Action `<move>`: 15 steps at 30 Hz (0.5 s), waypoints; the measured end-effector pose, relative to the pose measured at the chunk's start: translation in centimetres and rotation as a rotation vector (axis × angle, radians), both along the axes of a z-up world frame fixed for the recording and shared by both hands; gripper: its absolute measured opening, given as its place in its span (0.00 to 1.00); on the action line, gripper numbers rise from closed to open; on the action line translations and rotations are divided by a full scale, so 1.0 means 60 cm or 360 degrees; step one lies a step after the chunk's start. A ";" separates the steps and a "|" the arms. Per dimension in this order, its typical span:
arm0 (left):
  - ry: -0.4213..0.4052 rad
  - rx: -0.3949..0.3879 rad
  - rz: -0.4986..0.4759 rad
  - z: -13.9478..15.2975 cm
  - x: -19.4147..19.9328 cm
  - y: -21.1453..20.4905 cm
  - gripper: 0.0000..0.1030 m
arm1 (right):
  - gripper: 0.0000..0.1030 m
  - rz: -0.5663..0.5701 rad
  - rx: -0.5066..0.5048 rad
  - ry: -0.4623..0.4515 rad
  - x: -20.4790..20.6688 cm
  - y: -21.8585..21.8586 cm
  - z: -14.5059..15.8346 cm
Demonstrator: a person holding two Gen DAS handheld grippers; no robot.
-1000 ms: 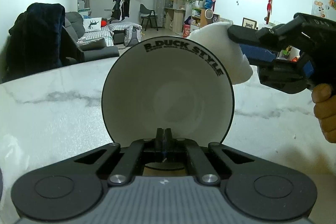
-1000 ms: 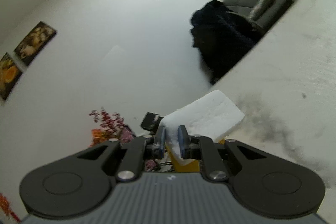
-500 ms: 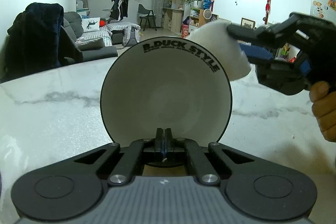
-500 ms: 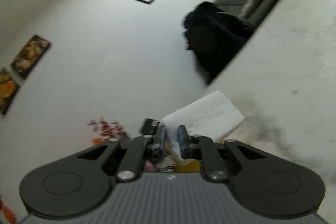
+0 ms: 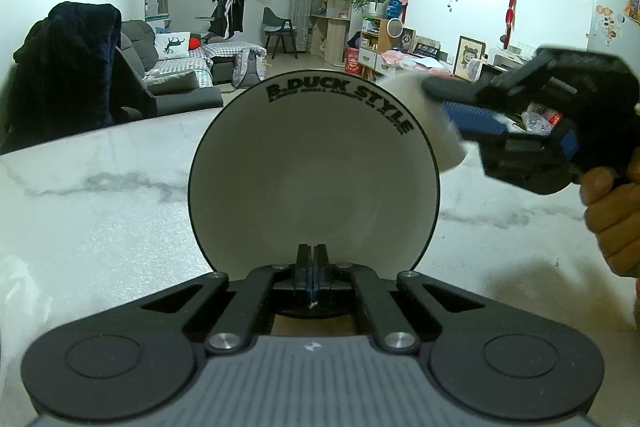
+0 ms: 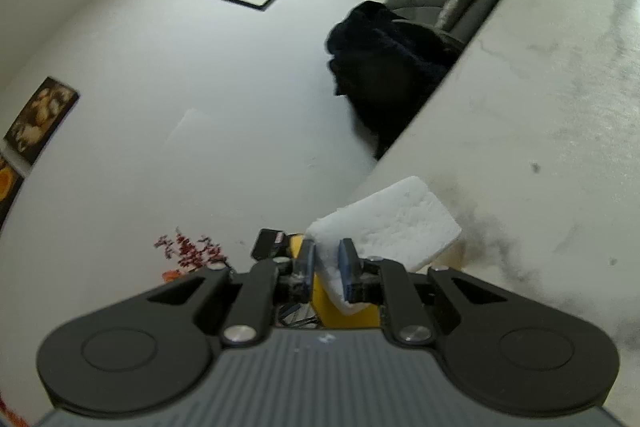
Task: Clean bowl
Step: 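Wipe the rim edge beside the printed text with the right tool's sponge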
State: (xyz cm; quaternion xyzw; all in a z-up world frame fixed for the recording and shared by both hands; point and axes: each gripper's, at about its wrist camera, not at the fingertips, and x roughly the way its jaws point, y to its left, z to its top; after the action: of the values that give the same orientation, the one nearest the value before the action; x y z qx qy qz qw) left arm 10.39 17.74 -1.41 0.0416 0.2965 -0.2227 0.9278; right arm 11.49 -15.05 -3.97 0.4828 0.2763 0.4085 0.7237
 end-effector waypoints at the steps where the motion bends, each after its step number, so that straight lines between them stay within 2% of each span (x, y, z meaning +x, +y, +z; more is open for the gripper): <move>1: 0.0000 0.0001 0.0000 0.000 0.000 -0.001 0.00 | 0.14 0.0015 0.0011 -0.0026 -0.002 0.002 0.003; 5: 0.0002 -0.0009 -0.0001 0.000 -0.002 -0.003 0.00 | 0.14 0.0026 -0.0003 -0.0064 -0.002 0.007 0.007; 12: 0.0002 -0.0013 -0.0003 0.002 -0.003 -0.001 0.00 | 0.14 -0.0054 -0.0054 0.0081 0.011 -0.004 -0.014; 15: 0.0006 -0.0019 0.0001 0.002 0.000 0.003 0.00 | 0.14 -0.0029 -0.0046 0.0046 0.007 -0.002 -0.008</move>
State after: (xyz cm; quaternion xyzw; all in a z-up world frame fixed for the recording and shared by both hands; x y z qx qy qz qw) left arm 10.36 17.91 -1.30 0.0355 0.2970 -0.2241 0.9275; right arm 11.90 -15.18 -4.47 0.4805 0.2882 0.3908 0.7303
